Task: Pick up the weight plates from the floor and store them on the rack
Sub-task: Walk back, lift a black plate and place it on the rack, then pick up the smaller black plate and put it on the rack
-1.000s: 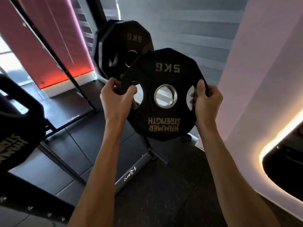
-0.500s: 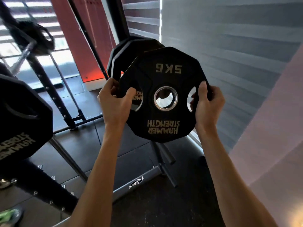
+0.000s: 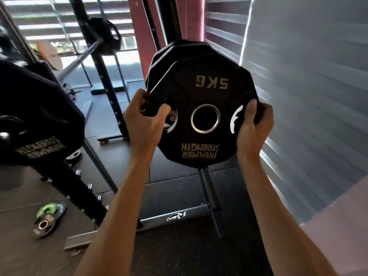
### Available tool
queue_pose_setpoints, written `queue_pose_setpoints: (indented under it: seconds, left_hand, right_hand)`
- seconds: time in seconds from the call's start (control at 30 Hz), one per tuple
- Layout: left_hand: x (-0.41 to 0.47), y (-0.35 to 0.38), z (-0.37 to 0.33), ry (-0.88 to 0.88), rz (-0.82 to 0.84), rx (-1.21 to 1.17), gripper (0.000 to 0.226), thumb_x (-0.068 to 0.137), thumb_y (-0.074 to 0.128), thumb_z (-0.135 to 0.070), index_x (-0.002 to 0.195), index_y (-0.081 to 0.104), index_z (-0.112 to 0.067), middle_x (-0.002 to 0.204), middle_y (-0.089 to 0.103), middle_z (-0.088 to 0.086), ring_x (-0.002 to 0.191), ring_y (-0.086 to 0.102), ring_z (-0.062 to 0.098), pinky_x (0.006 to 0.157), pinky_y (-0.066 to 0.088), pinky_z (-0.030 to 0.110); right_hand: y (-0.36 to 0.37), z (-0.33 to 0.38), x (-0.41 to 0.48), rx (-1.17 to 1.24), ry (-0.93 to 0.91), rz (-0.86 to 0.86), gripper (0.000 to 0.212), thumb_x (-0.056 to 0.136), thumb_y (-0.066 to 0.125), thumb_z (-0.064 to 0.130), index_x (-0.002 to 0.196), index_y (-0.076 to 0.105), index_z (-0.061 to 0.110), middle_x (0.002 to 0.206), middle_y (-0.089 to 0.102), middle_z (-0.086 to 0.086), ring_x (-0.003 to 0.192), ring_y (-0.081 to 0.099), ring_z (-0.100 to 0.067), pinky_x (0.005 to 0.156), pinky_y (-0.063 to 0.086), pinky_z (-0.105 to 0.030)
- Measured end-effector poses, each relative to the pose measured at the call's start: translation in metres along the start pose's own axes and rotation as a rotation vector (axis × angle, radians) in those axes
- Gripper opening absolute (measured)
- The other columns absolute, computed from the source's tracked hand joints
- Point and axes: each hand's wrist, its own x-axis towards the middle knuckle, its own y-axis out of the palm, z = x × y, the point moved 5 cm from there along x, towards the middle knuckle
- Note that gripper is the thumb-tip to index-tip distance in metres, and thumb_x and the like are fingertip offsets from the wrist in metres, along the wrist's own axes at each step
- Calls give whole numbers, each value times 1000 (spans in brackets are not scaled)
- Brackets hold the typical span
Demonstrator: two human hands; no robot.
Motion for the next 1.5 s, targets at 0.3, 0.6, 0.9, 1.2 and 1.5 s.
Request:
queue_pose_setpoints:
  seconds: [0.3,0.6,0.9,1.2,1.5]
  left_hand:
    - [32,14,14,50,12,145,24,83,72,-24,96,63,-6,80,58,-25,79,60,-17,64,46,2]
    - [34,18,40,-18,-5,180,31,86,74,-32,101,57,-10,78,56,-24,78,59,-17,69,50,8]
    - [-63,-60,135,-315,-61,293,36,95,55,-46,102,58,-10,86,64,-5,77,64,11,72,56,37]
    - [-215,-267,228,-903,-237,633,9,91,64,-15,88,64,-7,83,70,13,78,67,29,73,49,34]
    - [-365,-524,260,-1419,-522,540,15,85,53,-26,73,50,-18,74,67,14,62,67,31,64,57,38]
  right_hand:
    - [36,-25,17,3,45,156,35,106,40,33,119,48,1,93,53,11,88,57,-4,85,53,-25]
    - [48,-45,6,208,170,220,42,107,39,33,137,41,3,128,59,-7,116,61,-7,101,51,-27]
    - [71,-138,-134,109,523,344,36,106,34,44,119,48,14,101,61,-6,90,60,-16,80,49,-34]
    - [163,-171,-395,-211,659,1073,30,101,40,47,85,51,24,84,68,-12,80,65,-30,82,52,-50]
    - [216,-126,-692,-460,490,1825,28,101,46,40,89,55,17,101,71,-18,98,65,-35,88,48,-36]
